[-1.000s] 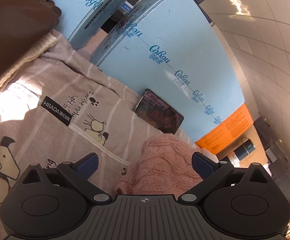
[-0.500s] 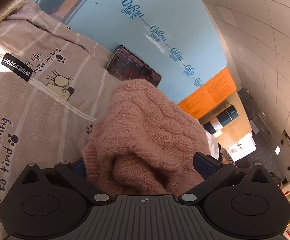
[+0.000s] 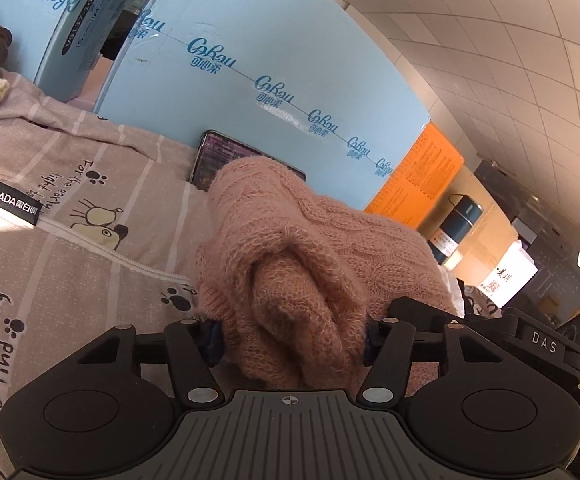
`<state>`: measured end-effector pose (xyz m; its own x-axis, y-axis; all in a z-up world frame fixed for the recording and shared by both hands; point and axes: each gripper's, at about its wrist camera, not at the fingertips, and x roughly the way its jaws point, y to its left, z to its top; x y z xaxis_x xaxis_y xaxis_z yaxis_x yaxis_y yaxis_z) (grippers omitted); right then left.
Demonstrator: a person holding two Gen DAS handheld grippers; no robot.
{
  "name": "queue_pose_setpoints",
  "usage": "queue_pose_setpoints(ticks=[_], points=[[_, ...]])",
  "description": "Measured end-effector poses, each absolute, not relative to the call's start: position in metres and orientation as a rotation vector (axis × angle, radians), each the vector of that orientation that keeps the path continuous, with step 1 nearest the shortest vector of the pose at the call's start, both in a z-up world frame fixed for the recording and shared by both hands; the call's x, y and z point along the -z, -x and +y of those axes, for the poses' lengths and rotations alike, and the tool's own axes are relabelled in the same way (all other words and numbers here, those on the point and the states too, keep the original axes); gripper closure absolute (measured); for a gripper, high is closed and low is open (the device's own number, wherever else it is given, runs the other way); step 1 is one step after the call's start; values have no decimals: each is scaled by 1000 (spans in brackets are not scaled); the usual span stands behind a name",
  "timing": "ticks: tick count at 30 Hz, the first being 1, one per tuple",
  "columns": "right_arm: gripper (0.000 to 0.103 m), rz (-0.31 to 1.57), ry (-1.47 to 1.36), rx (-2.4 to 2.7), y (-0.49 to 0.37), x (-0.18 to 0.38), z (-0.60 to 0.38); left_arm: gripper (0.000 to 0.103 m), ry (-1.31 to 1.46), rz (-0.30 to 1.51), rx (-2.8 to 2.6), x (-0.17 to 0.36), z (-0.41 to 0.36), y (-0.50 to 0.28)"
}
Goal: Fold clothes
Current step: 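Lift the pink sweater bundle with both grippers and carry it toward the white cloth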
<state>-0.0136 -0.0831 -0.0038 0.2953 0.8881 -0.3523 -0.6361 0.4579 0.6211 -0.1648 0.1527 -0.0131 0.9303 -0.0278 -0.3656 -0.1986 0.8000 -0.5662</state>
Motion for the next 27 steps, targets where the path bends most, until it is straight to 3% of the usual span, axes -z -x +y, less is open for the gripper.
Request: queue_pose_setpoints(ticks=[11, 20, 27], points=[[37, 735, -478, -937, 16, -20, -143, 45, 716, 366, -23, 5, 100, 157], [37, 675, -473, -764, -7, -20, -216, 46, 621, 434, 92, 7, 34, 83], [37, 523, -462, -638, -45, -54, -250, 46, 544, 310, 162, -31, -3, 14]])
